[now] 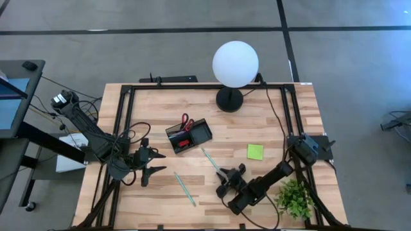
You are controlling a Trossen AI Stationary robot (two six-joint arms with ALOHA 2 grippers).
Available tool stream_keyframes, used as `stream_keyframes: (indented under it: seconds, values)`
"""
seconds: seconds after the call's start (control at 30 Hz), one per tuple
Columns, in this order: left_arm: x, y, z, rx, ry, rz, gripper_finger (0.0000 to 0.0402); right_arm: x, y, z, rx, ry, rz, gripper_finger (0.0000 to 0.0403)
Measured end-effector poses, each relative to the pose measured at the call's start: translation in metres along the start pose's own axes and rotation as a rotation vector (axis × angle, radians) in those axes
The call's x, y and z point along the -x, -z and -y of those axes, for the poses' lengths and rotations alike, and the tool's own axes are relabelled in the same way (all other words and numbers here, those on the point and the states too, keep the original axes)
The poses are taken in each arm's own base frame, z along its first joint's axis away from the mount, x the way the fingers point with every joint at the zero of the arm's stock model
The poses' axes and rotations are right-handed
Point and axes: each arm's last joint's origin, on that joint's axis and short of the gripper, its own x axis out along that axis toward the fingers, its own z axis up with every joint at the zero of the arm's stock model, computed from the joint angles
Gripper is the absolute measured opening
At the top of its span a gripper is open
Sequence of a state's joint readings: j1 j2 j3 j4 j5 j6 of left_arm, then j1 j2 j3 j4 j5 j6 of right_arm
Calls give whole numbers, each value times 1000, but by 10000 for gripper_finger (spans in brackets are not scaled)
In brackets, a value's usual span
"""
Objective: Pick and place office supplies into organizer
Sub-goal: Put the right blue pencil into the black desk organizer
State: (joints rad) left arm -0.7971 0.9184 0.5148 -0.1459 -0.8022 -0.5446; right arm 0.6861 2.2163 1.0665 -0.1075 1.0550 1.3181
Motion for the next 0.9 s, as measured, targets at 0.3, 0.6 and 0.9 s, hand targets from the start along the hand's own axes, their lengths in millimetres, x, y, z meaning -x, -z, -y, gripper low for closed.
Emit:
stream_keyframes:
  seconds: [0.3, 0.6, 0.9]
  values:
    - [0, 0, 0, 0, 8, -4, 199, -4, 0, 4, -11, 25, 6, 97]
    - [0, 3, -1, 14, 3, -36, 199, -6, 3, 5, 2, 35, 18, 80]
    - [0, 5, -3, 18, -9, -49, 199, -8, 2, 4, 74, 44, 16, 58]
